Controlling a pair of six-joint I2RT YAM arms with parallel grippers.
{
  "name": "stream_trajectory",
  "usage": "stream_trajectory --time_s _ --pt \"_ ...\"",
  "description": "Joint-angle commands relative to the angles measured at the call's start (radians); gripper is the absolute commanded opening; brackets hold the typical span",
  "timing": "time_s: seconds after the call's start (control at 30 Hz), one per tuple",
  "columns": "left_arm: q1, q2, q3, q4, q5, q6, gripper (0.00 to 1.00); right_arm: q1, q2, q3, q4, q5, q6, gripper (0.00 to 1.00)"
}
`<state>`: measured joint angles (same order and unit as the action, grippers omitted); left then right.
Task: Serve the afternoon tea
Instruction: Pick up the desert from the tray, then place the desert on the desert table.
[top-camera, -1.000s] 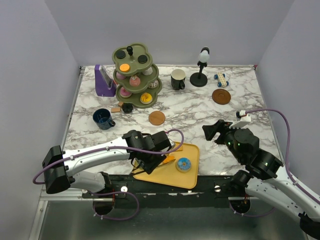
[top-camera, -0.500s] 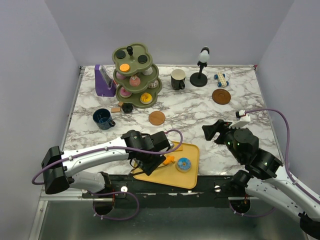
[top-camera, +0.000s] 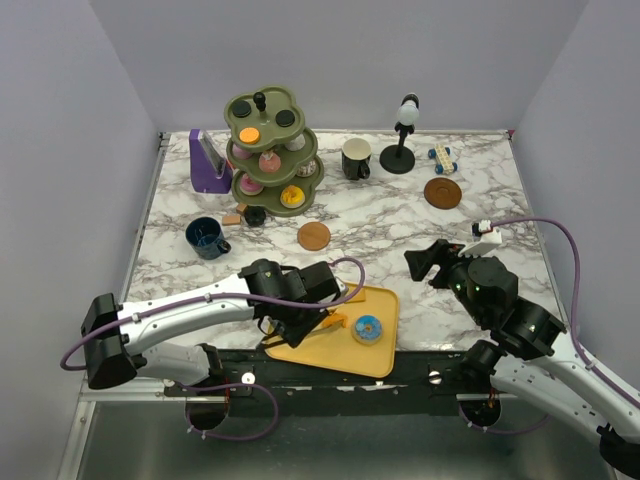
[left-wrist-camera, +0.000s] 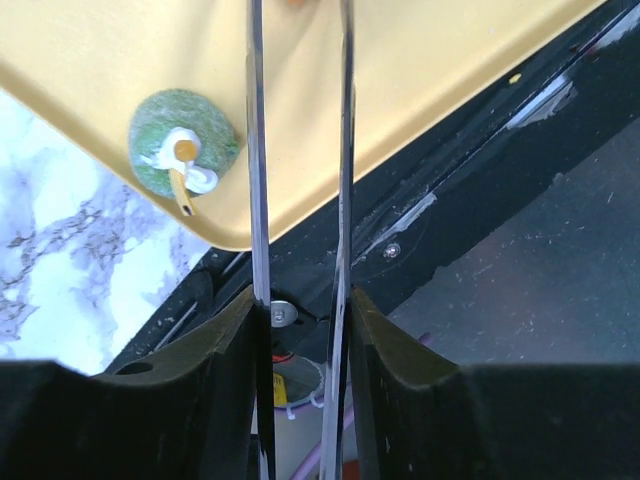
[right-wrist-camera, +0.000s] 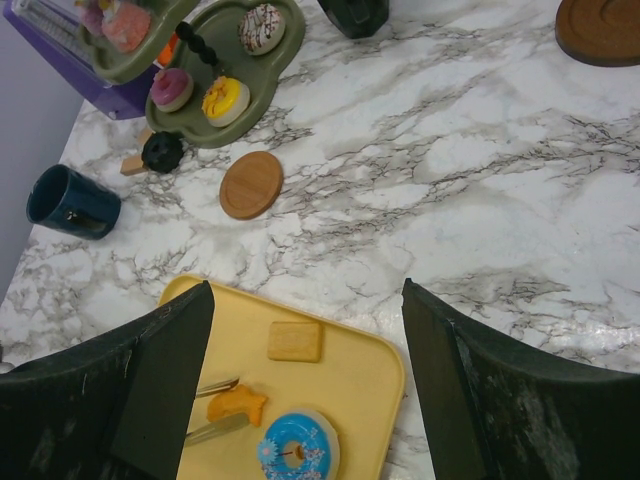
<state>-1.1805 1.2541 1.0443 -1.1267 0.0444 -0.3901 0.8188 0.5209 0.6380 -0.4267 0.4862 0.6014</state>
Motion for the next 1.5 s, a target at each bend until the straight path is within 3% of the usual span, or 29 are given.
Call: stream_trajectory --time_s 0.0,0.47,0.67,0.97,1.13,1.47 --pt "0.003 -0.070 0.097 -0.031 -0.117 -0.017 0.24 0.002 -0.005 -0.008 0.016 0.012 -0.002 0.84" --pt "0.060 -0.139 0.292 -0.073 -0.292 0.007 0.09 0.002 -0.022 -0.010 0.016 0.011 -0.003 0.84" --pt "0.165 -0.171 0.394 -0.029 -0.330 0.063 0.00 0.002 -0.023 -0.010 0.016 0.008 -0.003 0.84" --pt "0.358 -0.137 0.545 0.111 -0.307 0.149 0.00 0.002 -0.033 -0.010 0.018 0.003 -0.002 0.84" --pt "0.491 -0.045 0.700 0.175 -0.270 0.174 0.00 0.002 -0.034 -0.011 0.022 -0.005 -0.004 0.84" --pt "0.683 0.310 1.109 0.112 -0.165 0.181 0.00 0.002 -0.043 -0.010 0.022 -0.020 -0.005 0.84"
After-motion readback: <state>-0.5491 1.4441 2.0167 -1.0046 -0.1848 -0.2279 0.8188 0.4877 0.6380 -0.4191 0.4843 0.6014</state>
